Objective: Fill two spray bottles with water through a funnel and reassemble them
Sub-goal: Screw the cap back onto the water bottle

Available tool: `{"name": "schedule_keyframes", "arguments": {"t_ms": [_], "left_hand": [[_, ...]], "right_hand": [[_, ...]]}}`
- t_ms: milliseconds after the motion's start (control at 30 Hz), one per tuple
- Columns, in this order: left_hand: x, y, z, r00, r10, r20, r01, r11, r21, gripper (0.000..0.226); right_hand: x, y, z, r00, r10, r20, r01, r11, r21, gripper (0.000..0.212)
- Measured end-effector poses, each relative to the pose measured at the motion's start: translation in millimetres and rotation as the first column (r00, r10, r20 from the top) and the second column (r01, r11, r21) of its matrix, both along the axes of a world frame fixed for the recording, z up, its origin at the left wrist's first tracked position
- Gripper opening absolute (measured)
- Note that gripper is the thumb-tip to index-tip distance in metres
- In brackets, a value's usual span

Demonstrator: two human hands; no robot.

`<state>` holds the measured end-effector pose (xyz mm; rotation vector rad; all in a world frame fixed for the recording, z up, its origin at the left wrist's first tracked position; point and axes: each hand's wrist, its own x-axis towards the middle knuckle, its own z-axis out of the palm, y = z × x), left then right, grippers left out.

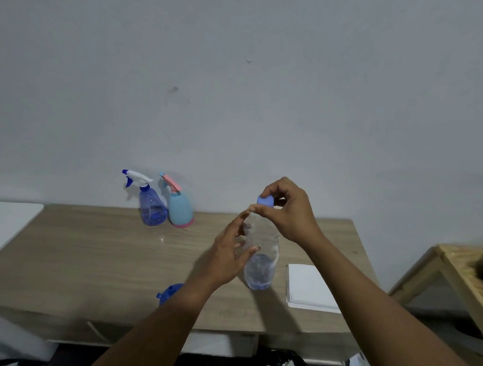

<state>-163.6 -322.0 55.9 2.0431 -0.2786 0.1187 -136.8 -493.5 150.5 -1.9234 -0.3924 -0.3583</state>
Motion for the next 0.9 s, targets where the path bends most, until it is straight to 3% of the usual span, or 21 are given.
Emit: {"name": "schedule_keyframes", "arguments": {"t_ms": [133, 367, 567, 767, 900], "left_hand": [[0, -1, 0, 1.0, -0.002, -0.002, 0.002, 1.0, -0.028, 0.083], [1, -1, -3, 1.0, 0.024, 0.017, -0.024, 1.0, -0.019, 0.083], [2, -1, -2, 1.0, 0.018, 0.001, -0.017, 0.999, -0.03, 0.083], [2, -1, -4, 1.0, 0.028, 0.006, -0.028, 1.0, -0.013, 0.083], [2, -1, -2, 0.999, 0.031, 0.009, -0.03, 0.999, -0.014, 0.082]], "right_hand": [[-4, -11, 0, 0.994, 0.088, -0.06, -0.082, 0.993, 0.085, 0.01], [-3, -7, -1, 0.998, 0.014, -0.06, -0.009, 0.997, 0.075, 0.021], [-4, -18, 6, 0.981, 0.167, -0.1, -0.169, 0.986, -0.008, 0.025], [-1, -13, 2, 0.993, 0.085, -0.077, -0.082, 0.996, 0.039, 0.019], [2, -17, 9, 0.978, 0.182, -0.106, -0.191, 0.978, -0.08, 0.04]]}}
